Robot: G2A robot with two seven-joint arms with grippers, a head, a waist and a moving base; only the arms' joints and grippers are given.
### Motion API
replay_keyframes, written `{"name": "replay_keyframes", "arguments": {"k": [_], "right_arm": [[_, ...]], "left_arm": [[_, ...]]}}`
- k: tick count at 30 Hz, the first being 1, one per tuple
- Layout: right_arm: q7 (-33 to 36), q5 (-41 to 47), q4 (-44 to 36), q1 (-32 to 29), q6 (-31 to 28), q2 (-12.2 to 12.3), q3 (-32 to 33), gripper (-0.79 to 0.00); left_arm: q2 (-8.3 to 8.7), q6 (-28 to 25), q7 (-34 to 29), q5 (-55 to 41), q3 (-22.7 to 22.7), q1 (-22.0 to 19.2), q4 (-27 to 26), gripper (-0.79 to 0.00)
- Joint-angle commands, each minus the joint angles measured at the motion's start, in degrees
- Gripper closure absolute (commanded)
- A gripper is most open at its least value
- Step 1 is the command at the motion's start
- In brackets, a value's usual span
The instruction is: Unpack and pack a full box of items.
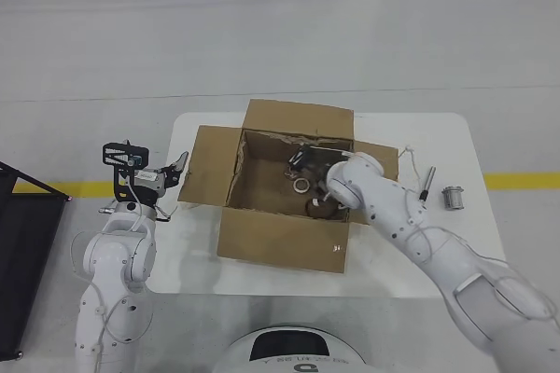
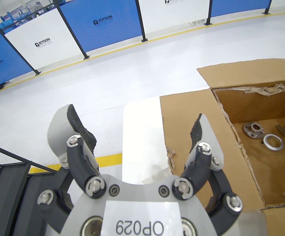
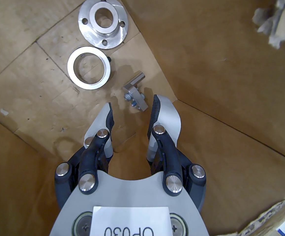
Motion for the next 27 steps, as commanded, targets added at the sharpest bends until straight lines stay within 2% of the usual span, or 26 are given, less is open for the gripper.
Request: {"name": "replay_keyframes", "arguments": {"k": [1,11,14,15,18,19,20,24,27], "right_arm": [[0.1,-0.5,1.6,0.8,0.5,-0.8,-0.9,-0.336],[0.6,0.5,10.7,4.4,-0.7,-4.7,-4.3,-0.314],[0.6,0.8,12.9,5.2,-1.3,-5.7,-4.9,-0.277],[0.6,0.8,13.6,5.4,-1.4,-6.0,-5.1,-0.259],[0.7,0.8,15.3,6.0,-2.0,-6.9,-5.6,-0.132],[0.7,0.9,15.8,6.2,-2.2,-7.1,-5.7,-0.037],[0.6,0.8,16.2,6.4,-2.4,-7.4,-5.8,0.0],[0.5,0.8,16.9,6.7,-3.5,-8.1,-5.9,0.0],[0.1,2.2,15.5,6.6,-5.9,-7.7,-4.3,0.0]], "left_arm": [[0.0,0.0,0.0,0.0,0.0,0.0,0.0,-0.785],[0.0,0.0,0.0,0.0,0.0,0.0,0.0,-0.785],[0.0,0.0,0.0,0.0,0.0,0.0,0.0,-0.785],[0.0,0.0,0.0,0.0,0.0,0.0,0.0,-0.785],[0.0,0.0,0.0,0.0,0.0,0.0,0.0,-0.785],[0.0,0.0,0.0,0.0,0.0,0.0,0.0,-0.785],[0.0,0.0,0.0,0.0,0.0,0.0,0.0,-0.785],[0.0,0.0,0.0,0.0,0.0,0.0,0.0,-0.785],[0.0,0.0,0.0,0.0,0.0,0.0,0.0,-0.785]]}}
